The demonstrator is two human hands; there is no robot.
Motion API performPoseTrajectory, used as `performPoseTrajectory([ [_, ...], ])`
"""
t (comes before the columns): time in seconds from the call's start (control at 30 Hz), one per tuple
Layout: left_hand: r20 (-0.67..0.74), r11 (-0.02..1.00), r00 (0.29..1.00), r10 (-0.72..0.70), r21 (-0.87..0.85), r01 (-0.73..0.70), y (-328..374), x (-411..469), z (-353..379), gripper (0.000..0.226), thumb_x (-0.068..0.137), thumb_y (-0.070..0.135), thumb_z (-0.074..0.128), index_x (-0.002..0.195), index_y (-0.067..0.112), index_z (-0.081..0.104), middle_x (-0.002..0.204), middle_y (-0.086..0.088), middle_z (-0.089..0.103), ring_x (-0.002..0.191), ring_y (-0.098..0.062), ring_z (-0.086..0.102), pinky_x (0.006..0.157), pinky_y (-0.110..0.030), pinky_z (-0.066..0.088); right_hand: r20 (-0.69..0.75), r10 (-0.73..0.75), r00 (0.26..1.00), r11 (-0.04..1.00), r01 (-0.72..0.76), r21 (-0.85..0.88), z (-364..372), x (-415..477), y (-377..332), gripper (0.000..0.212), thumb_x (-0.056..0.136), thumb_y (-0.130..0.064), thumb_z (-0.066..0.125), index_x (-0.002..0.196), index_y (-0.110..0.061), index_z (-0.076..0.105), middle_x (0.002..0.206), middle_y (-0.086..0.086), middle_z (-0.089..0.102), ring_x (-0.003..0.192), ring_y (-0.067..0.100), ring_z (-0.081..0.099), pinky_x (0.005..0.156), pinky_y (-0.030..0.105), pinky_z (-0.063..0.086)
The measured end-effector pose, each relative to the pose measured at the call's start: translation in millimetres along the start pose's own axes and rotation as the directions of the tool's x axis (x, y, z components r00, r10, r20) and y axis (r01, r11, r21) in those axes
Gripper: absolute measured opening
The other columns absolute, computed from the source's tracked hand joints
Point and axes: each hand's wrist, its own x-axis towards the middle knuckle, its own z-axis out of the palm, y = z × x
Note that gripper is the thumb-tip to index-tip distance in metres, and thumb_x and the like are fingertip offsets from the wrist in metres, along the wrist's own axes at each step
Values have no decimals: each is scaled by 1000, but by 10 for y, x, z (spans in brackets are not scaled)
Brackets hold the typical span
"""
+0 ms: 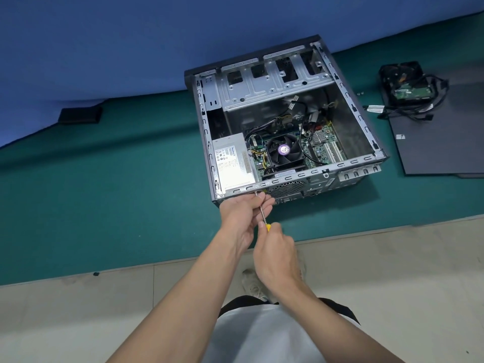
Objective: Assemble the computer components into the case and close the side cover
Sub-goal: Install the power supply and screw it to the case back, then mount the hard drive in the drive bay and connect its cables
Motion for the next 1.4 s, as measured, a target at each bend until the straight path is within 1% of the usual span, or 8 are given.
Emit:
performPoseTrajectory([
  [0.2,22,1000,1000,-7,1,7,-4,18,-16,1,85,-8,65,84,-8,64,74,-17,73,68,-22,73,65,-24,60,20,-4,1000,977,-1,214,120,89,85,39,103,-33,29,72,-14,41,89,16,65,90,35,52,61,32,17],
  [0.5,-8,986,998,68,156,-66,-22,24,-20,6,88,0,67,87,-6,67,85,-19,73,75,-23,73,70,-29,60,247,-11,969,881,-107,461,6,201,229,44,99,-44,40,64,-17,39,54,-3,42,53,19,38,58,32,32],
  [0.57,-33,872,979,202,462,-164,-21,32,-5,18,90,17,69,80,2,71,78,-12,74,73,-22,73,73,-35,60,241,-68,968,946,-14,325,-219,292,315,43,98,-43,43,65,-17,43,55,-5,44,54,15,40,56,32,31],
  [0.67,72,317,857,510,910,-266,30,0,42,39,91,47,60,68,17,69,61,4,67,66,-19,66,66,-32,52,184,-130,974,981,100,167,-698,401,503,43,94,-43,52,61,-18,41,55,-7,44,54,10,41,54,28,31],
  [0.73,264,-24,723,639,946,-325,68,-31,105,36,93,50,55,76,20,64,63,8,59,65,-18,59,60,-30,47,145,-128,981,982,106,155,-1027,446,619,43,91,-45,57,61,-17,43,53,-7,43,51,10,39,53,29,30],
  [0.87,620,-308,584,525,778,-548,108,101,371,36,97,43,52,123,19,59,118,3,61,110,-17,55,90,-33,46,6,-82,997,921,73,382,-1522,635,688,44,89,-47,60,59,-18,45,53,-1,42,48,15,34,55,30,28],
  [1.13,772,-398,582,254,632,-665,-21,416,1260,67,100,55,30,155,22,10,163,0,9,148,-16,10,117,-30,9,-244,167,955,835,-6,550,-2065,1652,920,39,98,-40,40,75,-15,59,63,-3,57,56,17,45,60,36,37],
  [1.4,683,-367,609,402,730,-576,-74,814,2610,75,100,54,28,155,12,-1,163,-1,-11,148,-13,-12,114,-24,-11,-169,163,972,986,-165,-1,-2162,2735,1516,28,96,-34,51,98,-8,61,107,14,65,105,36,57,84,38,46],
])
